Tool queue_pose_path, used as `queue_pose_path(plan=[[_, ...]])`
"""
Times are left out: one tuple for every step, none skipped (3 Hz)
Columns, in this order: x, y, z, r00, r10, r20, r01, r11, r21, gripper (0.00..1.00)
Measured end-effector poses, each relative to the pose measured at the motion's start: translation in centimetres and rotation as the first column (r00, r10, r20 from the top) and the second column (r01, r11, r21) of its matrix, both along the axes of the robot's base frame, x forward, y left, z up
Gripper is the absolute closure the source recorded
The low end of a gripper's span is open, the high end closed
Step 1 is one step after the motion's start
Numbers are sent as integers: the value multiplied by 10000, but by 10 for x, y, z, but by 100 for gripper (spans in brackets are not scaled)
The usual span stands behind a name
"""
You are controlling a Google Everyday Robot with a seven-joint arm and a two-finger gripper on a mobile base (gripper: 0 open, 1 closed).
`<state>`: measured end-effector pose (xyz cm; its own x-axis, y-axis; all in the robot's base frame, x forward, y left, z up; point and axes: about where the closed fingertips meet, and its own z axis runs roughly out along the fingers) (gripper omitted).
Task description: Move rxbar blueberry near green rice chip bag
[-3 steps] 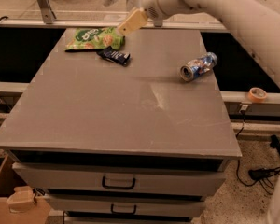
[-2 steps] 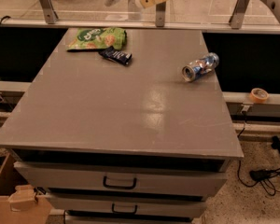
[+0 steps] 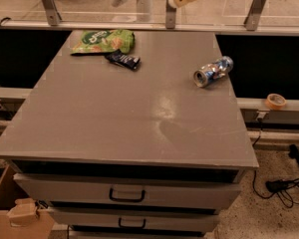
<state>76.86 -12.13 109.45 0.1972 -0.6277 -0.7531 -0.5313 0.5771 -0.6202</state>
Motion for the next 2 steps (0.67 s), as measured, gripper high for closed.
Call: queue_pose_path(plan=[[2, -82, 40, 9913, -788, 1050, 916, 9881, -1237, 0], [-5, -99, 82, 9786, -1012, 1791, 1225, 9861, -1122, 0]])
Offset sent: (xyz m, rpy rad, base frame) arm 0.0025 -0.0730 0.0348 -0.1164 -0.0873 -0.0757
